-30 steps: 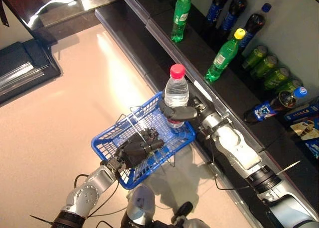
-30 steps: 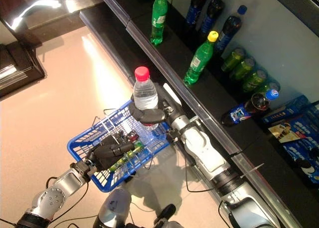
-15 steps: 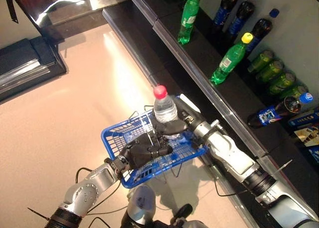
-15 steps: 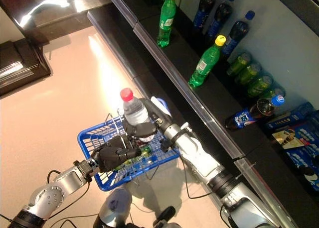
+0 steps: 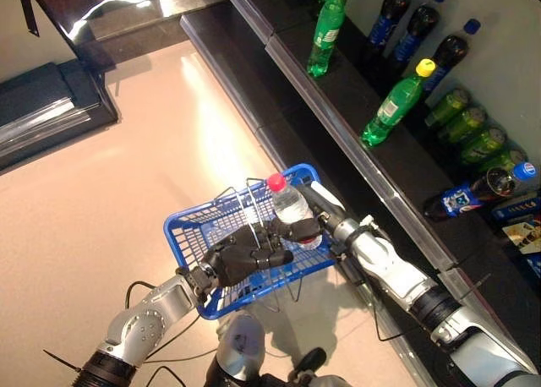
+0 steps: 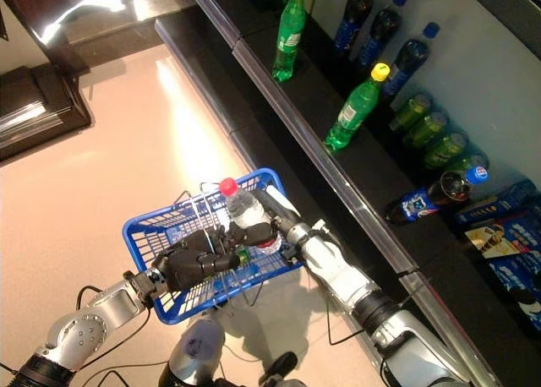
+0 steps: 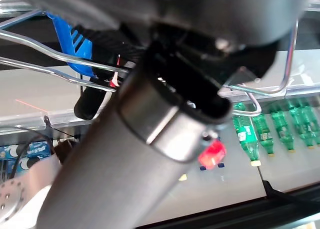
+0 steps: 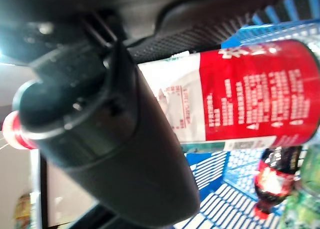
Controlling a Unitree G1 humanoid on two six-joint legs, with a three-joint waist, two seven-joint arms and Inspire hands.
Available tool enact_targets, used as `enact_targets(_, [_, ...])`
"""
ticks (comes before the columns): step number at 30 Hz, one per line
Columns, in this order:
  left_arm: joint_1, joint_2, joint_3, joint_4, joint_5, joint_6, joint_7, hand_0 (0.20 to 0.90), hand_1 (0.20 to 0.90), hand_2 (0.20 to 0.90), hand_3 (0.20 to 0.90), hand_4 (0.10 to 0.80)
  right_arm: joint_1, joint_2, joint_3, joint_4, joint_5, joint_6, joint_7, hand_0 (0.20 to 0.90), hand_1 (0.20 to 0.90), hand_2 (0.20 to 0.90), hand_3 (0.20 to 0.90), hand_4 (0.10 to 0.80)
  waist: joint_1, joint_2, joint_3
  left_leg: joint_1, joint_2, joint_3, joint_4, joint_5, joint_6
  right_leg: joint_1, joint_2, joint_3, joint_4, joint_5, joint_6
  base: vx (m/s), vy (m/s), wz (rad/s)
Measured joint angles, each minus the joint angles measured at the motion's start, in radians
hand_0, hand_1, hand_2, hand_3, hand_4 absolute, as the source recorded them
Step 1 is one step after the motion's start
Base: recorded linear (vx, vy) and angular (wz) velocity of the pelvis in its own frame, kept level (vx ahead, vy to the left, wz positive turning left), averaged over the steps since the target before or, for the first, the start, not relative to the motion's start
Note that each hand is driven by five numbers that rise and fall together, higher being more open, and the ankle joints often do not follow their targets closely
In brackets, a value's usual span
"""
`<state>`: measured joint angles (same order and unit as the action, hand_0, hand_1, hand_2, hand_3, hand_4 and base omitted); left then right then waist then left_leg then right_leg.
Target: Pick up the drink and place into the basket.
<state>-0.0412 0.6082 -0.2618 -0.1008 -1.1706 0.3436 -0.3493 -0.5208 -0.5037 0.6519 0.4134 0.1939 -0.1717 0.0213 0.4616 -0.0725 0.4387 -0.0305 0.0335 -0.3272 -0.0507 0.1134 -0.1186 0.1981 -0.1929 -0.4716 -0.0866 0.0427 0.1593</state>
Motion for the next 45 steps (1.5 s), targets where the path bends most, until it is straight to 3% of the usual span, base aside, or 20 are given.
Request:
enact_targets(6, [0.000, 0.006, 0.002, -0.021, 0.005, 0.024, -0.037, 0.300, 0.300, 0.300, 0.200, 0.100, 0.000, 0.005, 0.001, 0.079, -0.068, 0.001, -0.006, 0.300, 0.300, 0.300, 0.200, 0.100, 0.018, 0.000, 0.000, -0.010, -0.005, -0.014, 0.001, 0.000, 0.000, 0.000, -0.002, -0.015, 0.000, -0.001, 0.001, 0.007, -0.003, 0.07])
enact_targets(25, [-0.008, 0.037, 0.002, -0.059, 0.053, 0.042, -0.107, 0.300, 0.300, 0.300, 0.200, 0.100, -0.072, 0.017, 0.060, 0.081, -0.315, 0.066, -0.028, 0.300, 0.300, 0.300, 0.200, 0.100, 0.033, 0.000, 0.000, -0.013, -0.011, -0.040, 0.011, 0.000, -0.001, 0.014, -0.003, -0.039, 0.000, -0.007, 0.003, 0.003, -0.001, 0.03])
enact_targets(35, [-0.073, 0.051, -0.019, -0.093, 0.094, 0.071, -0.147, 0.300, 0.300, 0.300, 0.200, 0.100, -0.092, 0.034, 0.117, 0.092, -0.381, 0.079, -0.026, 0.300, 0.300, 0.300, 0.200, 0.100, 0.039, -0.017, -0.010, -0.020, -0.031, -0.045, 0.039, -0.019, 0.003, 0.027, -0.013, -0.040, 0.001, -0.021, 0.013, 0.024, -0.019, 0.03])
enact_targets(45, [-0.122, 0.077, -0.042, -0.127, 0.095, 0.092, -0.169, 0.300, 0.300, 0.300, 0.200, 0.100, -0.119, 0.069, 0.131, 0.128, -0.455, 0.078, -0.026, 0.300, 0.300, 0.300, 0.200, 0.100, 0.052, -0.018, -0.011, -0.020, -0.024, -0.045, 0.045, -0.024, -0.001, 0.033, -0.011, -0.039, 0.000, -0.026, 0.011, 0.000, 0.000, 0.00])
